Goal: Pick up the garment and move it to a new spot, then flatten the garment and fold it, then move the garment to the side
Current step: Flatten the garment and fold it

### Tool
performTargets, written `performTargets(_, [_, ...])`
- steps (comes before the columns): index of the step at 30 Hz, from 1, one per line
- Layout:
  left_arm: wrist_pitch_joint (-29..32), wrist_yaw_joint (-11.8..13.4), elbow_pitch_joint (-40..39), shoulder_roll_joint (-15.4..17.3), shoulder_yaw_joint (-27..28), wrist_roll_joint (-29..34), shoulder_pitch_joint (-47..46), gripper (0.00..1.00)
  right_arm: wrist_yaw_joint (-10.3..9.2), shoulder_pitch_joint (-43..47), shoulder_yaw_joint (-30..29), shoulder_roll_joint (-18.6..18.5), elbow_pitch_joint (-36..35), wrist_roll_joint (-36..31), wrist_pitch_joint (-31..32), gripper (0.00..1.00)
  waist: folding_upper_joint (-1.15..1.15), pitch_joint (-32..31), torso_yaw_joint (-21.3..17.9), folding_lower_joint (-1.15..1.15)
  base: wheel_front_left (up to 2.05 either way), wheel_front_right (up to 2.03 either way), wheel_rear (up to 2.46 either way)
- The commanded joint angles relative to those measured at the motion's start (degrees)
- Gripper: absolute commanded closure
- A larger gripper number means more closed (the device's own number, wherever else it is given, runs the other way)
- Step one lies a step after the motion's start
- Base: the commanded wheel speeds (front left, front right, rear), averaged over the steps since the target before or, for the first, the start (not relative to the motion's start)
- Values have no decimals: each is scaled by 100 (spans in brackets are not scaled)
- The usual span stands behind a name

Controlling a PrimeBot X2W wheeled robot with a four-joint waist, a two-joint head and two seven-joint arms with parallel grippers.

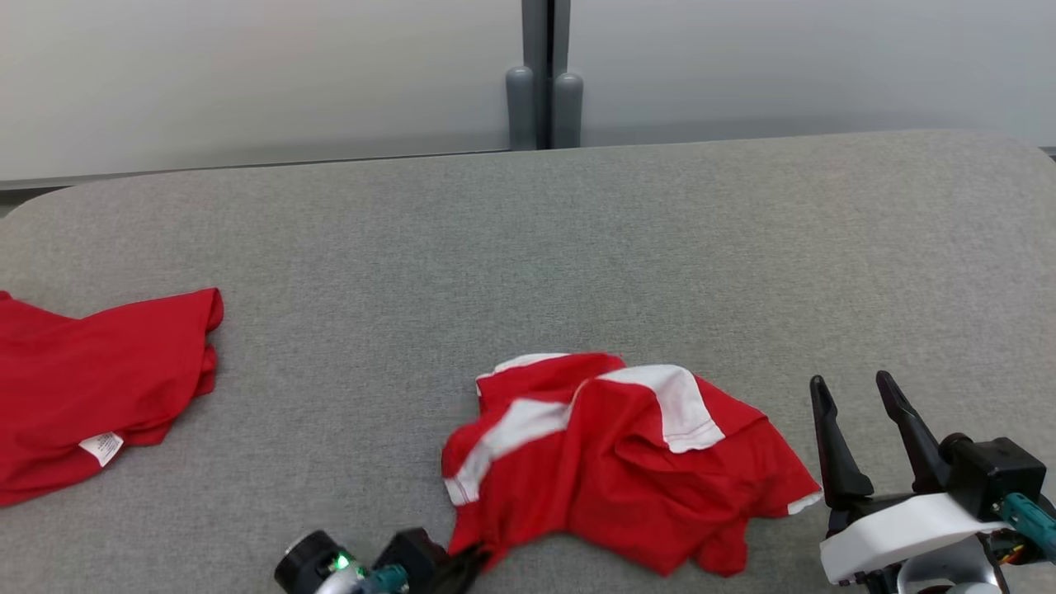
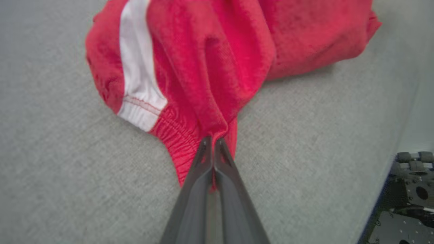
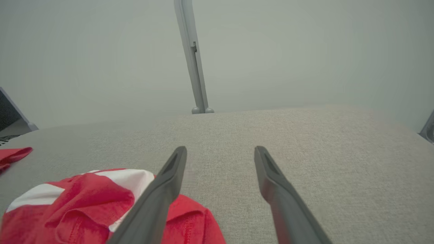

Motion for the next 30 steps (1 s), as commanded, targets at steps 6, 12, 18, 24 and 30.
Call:
performTargets(6, [-190, 126, 49, -133, -100, 34, 184, 0, -1, -94, -3, -10, -87, -105, 61, 0, 0, 14, 131, 0, 0, 0, 0])
performTargets(12, [-931, 394, -231, -281, 451, -392, 428, 0, -2, -14, -25, -10, -141, -153, 76, 0, 0, -156, 185, 0, 0, 0, 0])
performTargets(18, [-1078, 590, -578, -206, 894, -654, 593, 0, -2, 100, 12, -10, -197, -192, 92, 0, 0, -343, 203, 0, 0, 0, 0])
performTargets(24, [-1160, 982, -1352, -71, 1974, -1030, 852, 0, -2, 254, -41, -10, -298, -206, 189, 0, 0, -583, 256, 0, 0, 0, 0])
performTargets(30, [-1154, 1089, -1502, 139, 2877, -1088, 988, 0, -2, 334, -33, -10, -443, -149, 255, 0, 0, -700, 287, 0, 0, 0, 0])
